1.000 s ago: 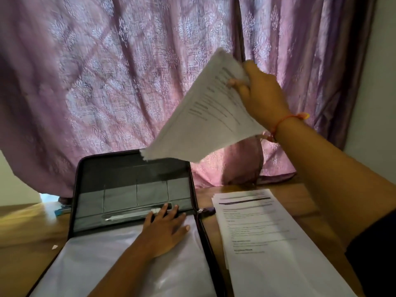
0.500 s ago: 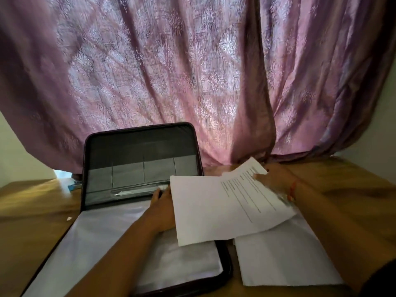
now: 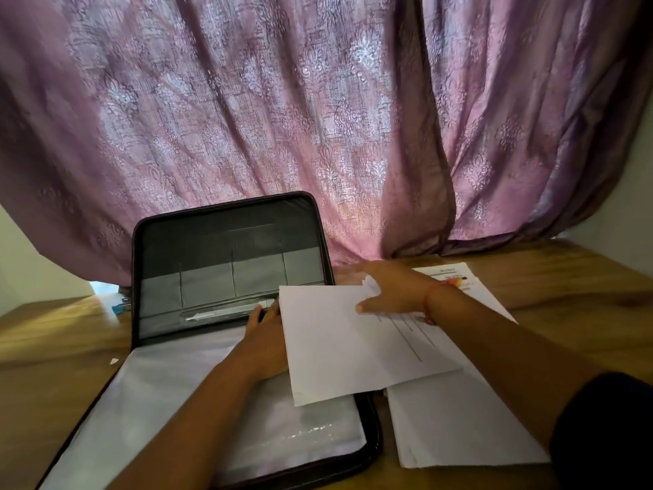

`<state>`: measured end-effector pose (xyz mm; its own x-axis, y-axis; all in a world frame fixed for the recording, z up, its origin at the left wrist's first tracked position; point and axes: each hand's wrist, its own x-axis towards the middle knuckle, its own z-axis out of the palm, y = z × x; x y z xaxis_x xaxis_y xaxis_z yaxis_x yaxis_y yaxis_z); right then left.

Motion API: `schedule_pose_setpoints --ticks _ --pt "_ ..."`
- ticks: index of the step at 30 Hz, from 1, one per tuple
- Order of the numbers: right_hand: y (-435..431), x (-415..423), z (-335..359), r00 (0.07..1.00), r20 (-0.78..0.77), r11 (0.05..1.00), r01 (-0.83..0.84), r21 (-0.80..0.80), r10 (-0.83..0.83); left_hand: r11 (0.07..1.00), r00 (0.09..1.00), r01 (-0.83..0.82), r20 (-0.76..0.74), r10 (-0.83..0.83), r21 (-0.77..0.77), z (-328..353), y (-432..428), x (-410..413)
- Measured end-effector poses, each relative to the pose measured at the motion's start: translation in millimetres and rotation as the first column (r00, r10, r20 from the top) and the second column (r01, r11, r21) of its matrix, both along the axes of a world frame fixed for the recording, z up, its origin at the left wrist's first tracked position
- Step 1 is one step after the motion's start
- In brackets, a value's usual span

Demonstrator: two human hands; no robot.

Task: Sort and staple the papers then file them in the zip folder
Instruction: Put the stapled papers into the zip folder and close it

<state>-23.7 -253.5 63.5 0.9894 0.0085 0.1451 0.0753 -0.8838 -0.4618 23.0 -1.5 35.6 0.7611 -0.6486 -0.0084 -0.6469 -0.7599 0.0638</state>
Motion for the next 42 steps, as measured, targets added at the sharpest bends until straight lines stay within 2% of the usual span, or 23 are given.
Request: schedule_pose_setpoints --ticks 3,6,9,12,17,22,24,27,30,32,37,40,42 --pt "3 21 3 0.991 -0.128 0.992 -0.053 -0.117 0.038 1.000 1.000 -0.001 -0.002 0.001 0.003 -1 0 0" --pt "6 31 11 0.967 -0.231 0.991 -0.125 -0.050 0.110 1.000 1.000 -0.005 0.001 0.005 0.012 0 0 3" --pt "8 35 15 0.956 -0.259 0.985 -0.158 -0.062 0.137 1.000 1.000 -0.006 0.011 0.006 0.022 0 -1 6" --pt "4 41 17 0.953 -0.268 0.989 -0.145 -0.003 0.139 1.000 1.000 -0.016 -0.027 0.016 0.004 5 -1 0" --pt "-2 40 38 0.982 -0.141 0.981 -0.141 -0.133 0.122 0.995 0.986 -0.080 -0.151 0.071 -0.053 21 -1 -22" --pt "-1 5 73 0.989 -0.027 0.976 -0.150 -0.161 0.148 0.992 0.990 -0.061 -0.134 0.046 -0.107 14 4 -12" --pt "4 -15 79 0.987 0.035 0.957 -0.146 -0.250 0.160 0.995 0.995 -0.040 -0.099 0.032 -0.088 11 3 -9" --pt "15 -43 73 0.974 0.163 0.874 -0.061 -0.483 0.158 0.998 0.998 -0.007 -0.055 0.004 -0.057 8 1 -7" --pt "24 -64 45 0.940 0.259 0.829 -0.043 -0.557 0.222 1.000 1.000 0.009 -0.021 -0.009 -0.011 2 2 1" --pt "25 -70 23 0.938 0.235 0.837 -0.093 -0.540 0.255 0.999 1.000 0.018 0.020 -0.019 0.048 -2 2 6" --pt "19 -74 3 0.983 0.006 0.890 -0.162 -0.426 0.182 0.996 0.998 0.042 0.052 -0.046 0.073 -10 1 17" --pt "17 -72 -2 0.973 0.120 0.950 -0.157 -0.270 0.195 0.996 0.998 0.023 0.064 -0.028 0.081 -14 -1 22" --pt "14 -66 -4 0.967 0.209 0.979 -0.107 -0.173 0.143 0.996 0.997 0.015 0.073 -0.022 0.087 -14 -2 23"
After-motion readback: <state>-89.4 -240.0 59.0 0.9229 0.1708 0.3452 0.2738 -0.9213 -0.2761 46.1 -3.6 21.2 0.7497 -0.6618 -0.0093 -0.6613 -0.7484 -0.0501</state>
